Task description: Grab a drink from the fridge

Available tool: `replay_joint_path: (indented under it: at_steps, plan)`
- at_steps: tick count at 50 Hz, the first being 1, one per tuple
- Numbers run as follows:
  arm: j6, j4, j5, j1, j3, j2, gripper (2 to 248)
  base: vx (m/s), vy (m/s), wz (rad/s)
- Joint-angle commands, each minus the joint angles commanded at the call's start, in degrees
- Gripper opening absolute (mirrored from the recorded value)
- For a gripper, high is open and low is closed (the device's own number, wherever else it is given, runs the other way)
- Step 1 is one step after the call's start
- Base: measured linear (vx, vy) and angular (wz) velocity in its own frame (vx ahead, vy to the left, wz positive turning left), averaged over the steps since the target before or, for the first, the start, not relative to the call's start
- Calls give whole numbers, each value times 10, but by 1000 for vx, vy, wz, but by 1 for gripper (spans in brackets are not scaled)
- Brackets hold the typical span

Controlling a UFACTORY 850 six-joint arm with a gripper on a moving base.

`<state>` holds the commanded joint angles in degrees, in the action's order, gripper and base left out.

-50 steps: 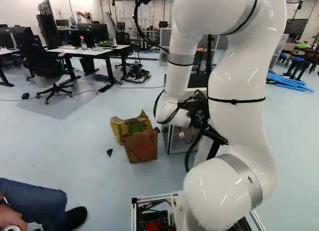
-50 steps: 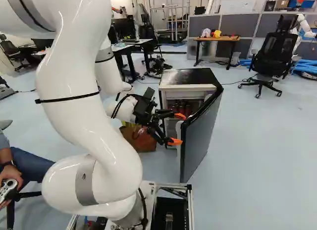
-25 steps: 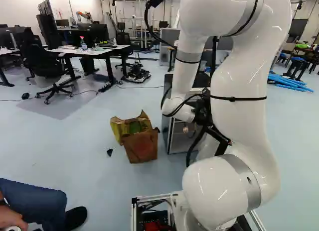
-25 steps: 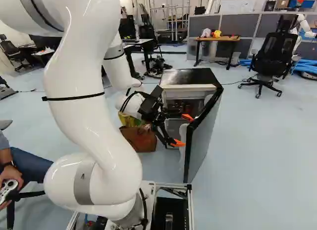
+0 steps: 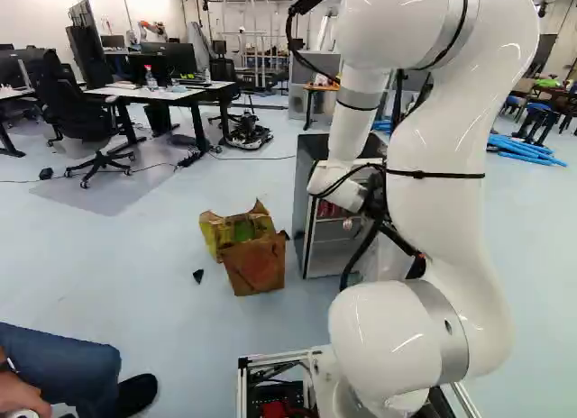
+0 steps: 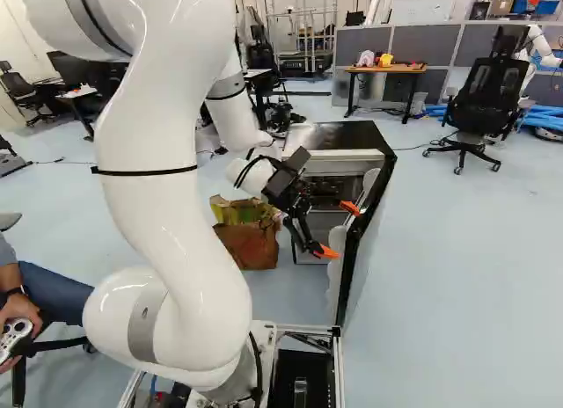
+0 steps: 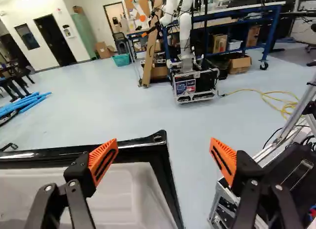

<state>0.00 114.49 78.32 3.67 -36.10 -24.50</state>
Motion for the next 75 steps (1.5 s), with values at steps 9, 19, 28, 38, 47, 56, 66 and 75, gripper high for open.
replay_joint_path:
  at_steps: [9, 19, 28, 38, 47, 56, 66, 75]
  plan:
    - [0, 0, -6, 30, -21, -8, 247, 0, 0, 0]
    - [0, 0, -17, 62, -44, -17, 247, 0, 0, 0]
    - [0, 0, -28, 89, -64, -26, 247, 0, 0, 0]
    - [0, 0, -30, 118, -87, -36, 247, 0, 0, 0]
    - [0, 0, -30, 142, -108, -45, 247, 0, 0, 0]
    - [0, 0, -30, 166, -130, -55, 247, 0, 0, 0]
    - [0, 0, -30, 193, -157, -67, 247, 0, 0, 0]
    - [0, 0, -30, 216, -181, -78, 247, 0, 0, 0]
